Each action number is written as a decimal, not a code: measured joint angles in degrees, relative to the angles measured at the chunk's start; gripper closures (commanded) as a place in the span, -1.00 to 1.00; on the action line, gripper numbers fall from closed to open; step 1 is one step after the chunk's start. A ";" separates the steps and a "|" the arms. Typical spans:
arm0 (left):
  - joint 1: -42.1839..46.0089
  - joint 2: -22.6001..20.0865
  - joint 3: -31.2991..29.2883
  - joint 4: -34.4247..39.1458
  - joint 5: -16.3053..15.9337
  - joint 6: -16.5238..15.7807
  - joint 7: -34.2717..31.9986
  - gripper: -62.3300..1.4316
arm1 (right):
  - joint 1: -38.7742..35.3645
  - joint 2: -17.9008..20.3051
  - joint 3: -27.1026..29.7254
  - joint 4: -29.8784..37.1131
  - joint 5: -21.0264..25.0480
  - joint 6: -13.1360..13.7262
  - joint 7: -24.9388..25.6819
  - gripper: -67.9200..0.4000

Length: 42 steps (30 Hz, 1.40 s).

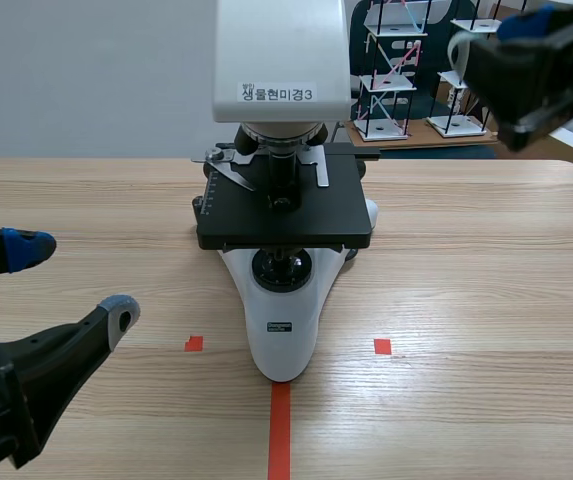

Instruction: Return to the home posture

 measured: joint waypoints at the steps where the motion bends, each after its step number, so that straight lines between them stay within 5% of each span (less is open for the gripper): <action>1: 0.00 0.00 0.00 0.00 -0.02 0.02 0.00 -0.87 | -2.54 -0.02 0.55 -0.02 -0.74 0.98 2.40 -0.36; 7: 0.00 0.02 0.00 0.00 0.00 0.00 0.02 -0.87 | -15.76 -2.54 3.13 -0.24 -9.97 0.81 15.74 -0.61; 15: 0.00 0.00 0.00 0.00 0.00 0.00 0.04 -0.87 | -27.39 -8.57 3.06 -0.35 -20.59 2.47 25.66 -0.67; 20: 0.00 0.02 0.00 0.00 0.00 0.00 0.07 -0.87 | -30.56 -11.67 2.99 -0.35 -24.70 3.87 27.15 -0.67; 42: 0.00 0.02 0.00 0.00 0.00 0.00 0.11 -0.87 | -31.67 -12.37 2.99 -0.46 -24.63 4.44 27.17 -0.66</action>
